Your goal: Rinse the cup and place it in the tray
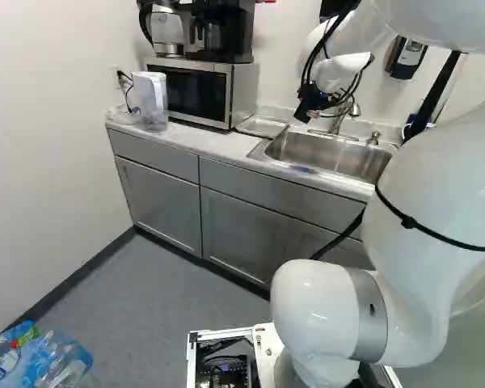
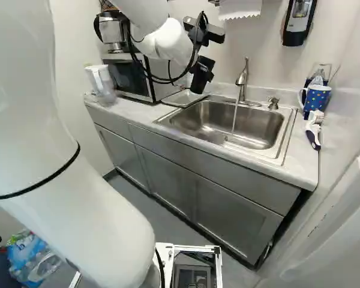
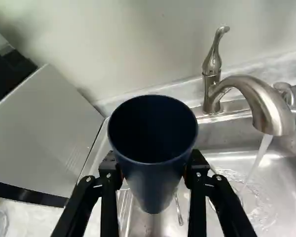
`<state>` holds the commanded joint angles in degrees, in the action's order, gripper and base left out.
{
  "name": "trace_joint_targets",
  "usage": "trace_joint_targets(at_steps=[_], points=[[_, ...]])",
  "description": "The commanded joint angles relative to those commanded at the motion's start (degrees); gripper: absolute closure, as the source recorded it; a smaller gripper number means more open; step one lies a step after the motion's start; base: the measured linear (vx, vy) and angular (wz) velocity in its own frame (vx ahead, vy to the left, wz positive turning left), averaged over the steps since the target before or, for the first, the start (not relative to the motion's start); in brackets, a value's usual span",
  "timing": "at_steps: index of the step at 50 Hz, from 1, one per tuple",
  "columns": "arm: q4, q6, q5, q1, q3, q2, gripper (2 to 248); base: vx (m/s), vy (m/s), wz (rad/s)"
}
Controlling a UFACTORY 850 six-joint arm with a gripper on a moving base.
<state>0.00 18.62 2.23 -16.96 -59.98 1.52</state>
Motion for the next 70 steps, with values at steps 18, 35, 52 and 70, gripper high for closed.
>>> trace_joint_targets(at_steps=[18,35,52,70], points=[[0.0,-10.84,0.0,0.0,0.0,0.0,124,0.0,0.0,0.0],[0.0,-16.26,0.0,0.0,0.0,0.0,124,0.0,0.0,0.0],[0.0,-16.26,0.0,0.99,-0.92,-0.93,124,0.0,0.0,0.0],[0.0,-16.26,0.0,3.91,-3.85,-3.83,124,0.0,0.0,0.0]])
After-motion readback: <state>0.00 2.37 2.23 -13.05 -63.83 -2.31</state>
